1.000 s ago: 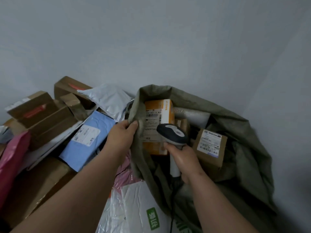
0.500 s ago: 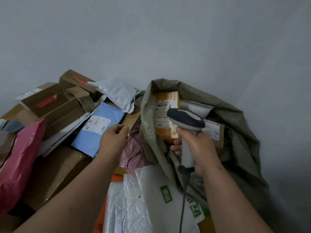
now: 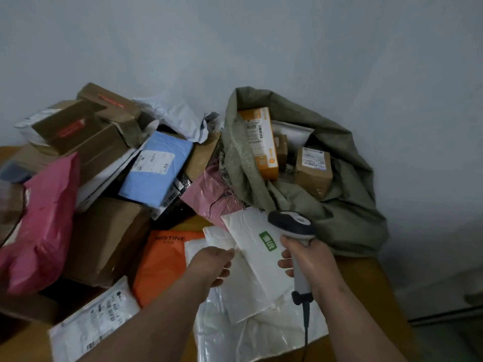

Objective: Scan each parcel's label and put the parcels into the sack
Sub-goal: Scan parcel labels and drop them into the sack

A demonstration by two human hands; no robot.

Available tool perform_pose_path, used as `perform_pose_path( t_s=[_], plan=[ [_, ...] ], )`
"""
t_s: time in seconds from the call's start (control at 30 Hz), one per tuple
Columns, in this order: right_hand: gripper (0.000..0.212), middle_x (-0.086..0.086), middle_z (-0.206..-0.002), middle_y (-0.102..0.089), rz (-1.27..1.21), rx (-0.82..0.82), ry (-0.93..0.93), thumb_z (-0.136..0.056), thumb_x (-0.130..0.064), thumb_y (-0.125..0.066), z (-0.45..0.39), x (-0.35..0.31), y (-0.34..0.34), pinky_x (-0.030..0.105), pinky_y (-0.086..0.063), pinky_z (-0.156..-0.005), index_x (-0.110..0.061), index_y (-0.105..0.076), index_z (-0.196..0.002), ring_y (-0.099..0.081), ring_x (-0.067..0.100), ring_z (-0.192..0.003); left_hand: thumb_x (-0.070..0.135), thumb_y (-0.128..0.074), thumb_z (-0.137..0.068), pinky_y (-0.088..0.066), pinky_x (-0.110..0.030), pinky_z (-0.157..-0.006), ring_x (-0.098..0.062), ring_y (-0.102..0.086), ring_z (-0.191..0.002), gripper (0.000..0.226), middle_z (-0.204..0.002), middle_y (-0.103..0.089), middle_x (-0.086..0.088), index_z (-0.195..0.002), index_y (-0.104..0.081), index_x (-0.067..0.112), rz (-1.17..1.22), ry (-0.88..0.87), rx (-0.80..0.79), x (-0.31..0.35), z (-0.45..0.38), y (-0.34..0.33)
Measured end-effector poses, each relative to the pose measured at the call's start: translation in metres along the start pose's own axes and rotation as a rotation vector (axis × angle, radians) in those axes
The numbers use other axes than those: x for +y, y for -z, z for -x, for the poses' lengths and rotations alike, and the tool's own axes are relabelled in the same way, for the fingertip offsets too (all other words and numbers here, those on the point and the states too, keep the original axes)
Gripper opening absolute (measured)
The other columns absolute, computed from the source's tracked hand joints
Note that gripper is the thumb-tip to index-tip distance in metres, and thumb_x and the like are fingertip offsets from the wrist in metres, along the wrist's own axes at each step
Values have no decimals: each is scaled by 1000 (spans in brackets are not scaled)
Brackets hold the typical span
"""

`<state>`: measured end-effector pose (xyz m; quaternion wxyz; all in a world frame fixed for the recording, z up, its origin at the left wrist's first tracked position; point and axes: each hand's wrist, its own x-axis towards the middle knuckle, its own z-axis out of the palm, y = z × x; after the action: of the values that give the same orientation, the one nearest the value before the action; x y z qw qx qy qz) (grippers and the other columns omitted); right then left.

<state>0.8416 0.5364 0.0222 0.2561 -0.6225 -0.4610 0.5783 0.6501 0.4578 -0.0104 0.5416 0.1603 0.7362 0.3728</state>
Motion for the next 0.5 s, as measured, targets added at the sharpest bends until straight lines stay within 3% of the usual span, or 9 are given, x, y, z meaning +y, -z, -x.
perform_pose_path(
  t_s=[0.17, 0.33, 0.5],
  plan=[
    [22, -1, -88, -75, 27, -31, 4, -86, -32, -76, 2, 25, 10, 22, -52, -52, -19, -70, -102, -73, 13, -75, 32, -72, -91, -52, -32, -71, -21, -62, -91, 22, -105, -65, -6, -101, -56, 19, 88, 64, -1, -13, -7, -39],
    [21, -1, -90, -74, 55, -98, 0, -87, -30, -75, -5, 30, 20, 18, -51, -50, -19, -70, -104, -71, 4, -64, 12, -67, -92, -47, -31, -66, -23, -58, -78, 5, -90, -67, -10, -95, -64, 14, 163, 72, 65, -7, -17, -68],
    [26, -1, -94, -75, 59, -134, -7, -86, -33, -76, -12, 28, 35, 28, -54, -66, -20, -68, -107, -73, 8, -73, 3, -56, -93, -51, -35, -69, -27, -64, -89, 16, -99, -69, -11, -103, -64, 13, 426, 23, 119, 5, -7, -65]
  ],
)
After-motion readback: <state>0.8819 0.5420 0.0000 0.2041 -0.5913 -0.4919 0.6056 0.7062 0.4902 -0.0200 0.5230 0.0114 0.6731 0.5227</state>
